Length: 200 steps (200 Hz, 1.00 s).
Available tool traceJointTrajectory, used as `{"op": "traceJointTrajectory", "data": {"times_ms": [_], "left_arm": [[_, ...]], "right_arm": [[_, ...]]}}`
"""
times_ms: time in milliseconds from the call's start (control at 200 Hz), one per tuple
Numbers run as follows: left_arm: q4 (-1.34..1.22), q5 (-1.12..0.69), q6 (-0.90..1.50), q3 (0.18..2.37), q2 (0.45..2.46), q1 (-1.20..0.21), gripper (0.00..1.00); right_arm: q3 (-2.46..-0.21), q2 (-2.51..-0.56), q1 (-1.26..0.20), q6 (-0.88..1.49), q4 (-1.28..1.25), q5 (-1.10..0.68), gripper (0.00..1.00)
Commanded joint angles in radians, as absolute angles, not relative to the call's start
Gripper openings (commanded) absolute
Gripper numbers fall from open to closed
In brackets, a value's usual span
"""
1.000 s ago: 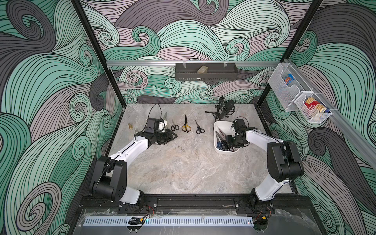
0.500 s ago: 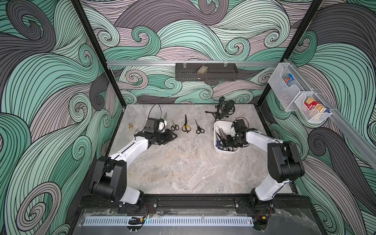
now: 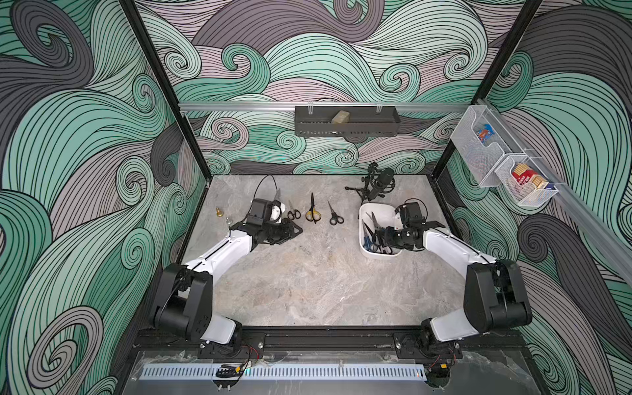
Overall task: Take the scissors out of the storage box
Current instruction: Pick up the scissors from the storage box.
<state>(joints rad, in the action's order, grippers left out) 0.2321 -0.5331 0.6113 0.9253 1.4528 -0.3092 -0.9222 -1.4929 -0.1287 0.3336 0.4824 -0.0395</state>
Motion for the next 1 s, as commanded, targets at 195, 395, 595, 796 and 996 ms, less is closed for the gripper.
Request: {"op": "traceJointTrajectory", "data": {"times_ms": [195,395,595,796,996], "left_arm": [[0.258,-0.444,0.601,0.981,1.389,-0.435,0.4],[0.275,-0.393,0.597,1.014,1.38,-0.493,0.41],[0.119,-0.545,0.679,0.949,1.352,-0.497,0.43],[0.026,-0.619,0.702,0.905,1.346,-0.502,0.44],[-0.002,-0.642,0.677,0.892,1.357,-0.512,0.44]], "right_arm": [[-0.932,-1.357,-0.259,0.458,0.415,0.015,0.0],[-0.951,-1.372,-0.407,0.563,0.341,0.048,0.0],[-0.974,-1.413,-0.493,0.607,0.259,0.006,0.0],[-1.016,-1.464,-0.563,0.641,0.25,0.003,0.0],[-1.02,-1.479,-0.59,0.664,0.225,-0.034,0.0]]}}
